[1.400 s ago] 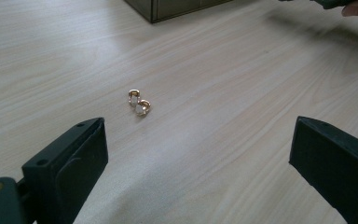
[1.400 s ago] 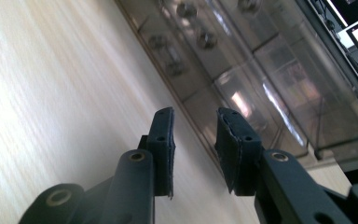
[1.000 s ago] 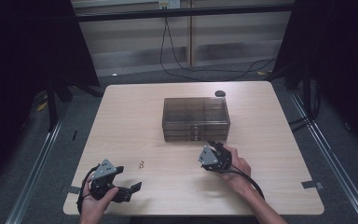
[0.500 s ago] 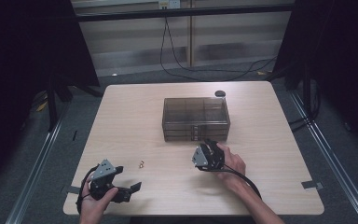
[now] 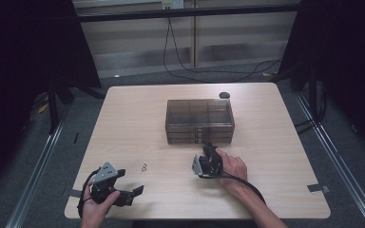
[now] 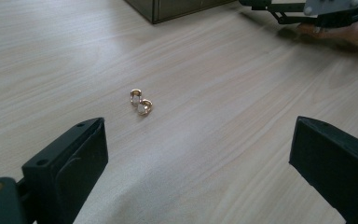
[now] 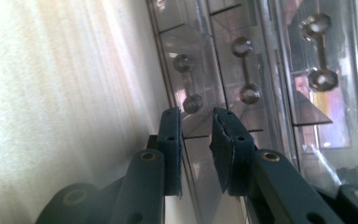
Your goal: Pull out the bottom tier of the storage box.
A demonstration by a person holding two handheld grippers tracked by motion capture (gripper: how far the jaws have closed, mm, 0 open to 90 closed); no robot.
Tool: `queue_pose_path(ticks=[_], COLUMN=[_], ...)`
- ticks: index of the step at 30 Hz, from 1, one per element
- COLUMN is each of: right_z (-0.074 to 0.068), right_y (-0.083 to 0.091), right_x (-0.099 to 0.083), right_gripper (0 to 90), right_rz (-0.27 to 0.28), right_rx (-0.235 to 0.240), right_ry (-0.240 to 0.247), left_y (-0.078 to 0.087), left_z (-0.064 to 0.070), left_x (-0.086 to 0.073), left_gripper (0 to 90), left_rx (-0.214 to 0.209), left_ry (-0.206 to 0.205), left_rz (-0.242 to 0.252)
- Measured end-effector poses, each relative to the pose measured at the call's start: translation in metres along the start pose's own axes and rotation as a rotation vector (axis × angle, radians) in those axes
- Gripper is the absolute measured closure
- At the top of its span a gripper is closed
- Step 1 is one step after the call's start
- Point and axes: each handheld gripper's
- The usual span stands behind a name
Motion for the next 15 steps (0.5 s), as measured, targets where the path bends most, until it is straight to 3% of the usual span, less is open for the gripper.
queue_pose_path(ticks=[4, 5, 12, 15], right_z=[-0.005, -0.008, -0.01, -0.012], right_y=[-0.001, -0.002, -0.006, -0.006], right_x=[0.002, 0.002, 0.001, 0.001], right_gripper=[73.2, 73.2, 72.8, 72.8], right_rz=[-0.005, -0.011, -0.024, -0.035], right_rx=[-0.01, -0.02, -0.022, -0.024], right_ry=[0.048, 0.083, 0.106, 0.093], left_y=[0.0, 0.0, 0.0, 0.0], left_z=[0.0, 0.0, 0.0, 0.0], left_x=[0.0, 0.0, 0.0, 0.0], left_gripper=[4.2, 4.1, 4.2, 4.2], left_rx=[0.0, -0.001, -0.002, -0.001], left_ry=[0.001, -0.004, -0.001, -0.004], left_rz=[0.001, -0.002, -0.001, 0.0])
Point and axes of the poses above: each handheld gripper's, and its own axes: y roughly backward along the jaws, x roughly out of its top, z roughly to its right, and after that the axes turned 12 degrees about z, right-handed
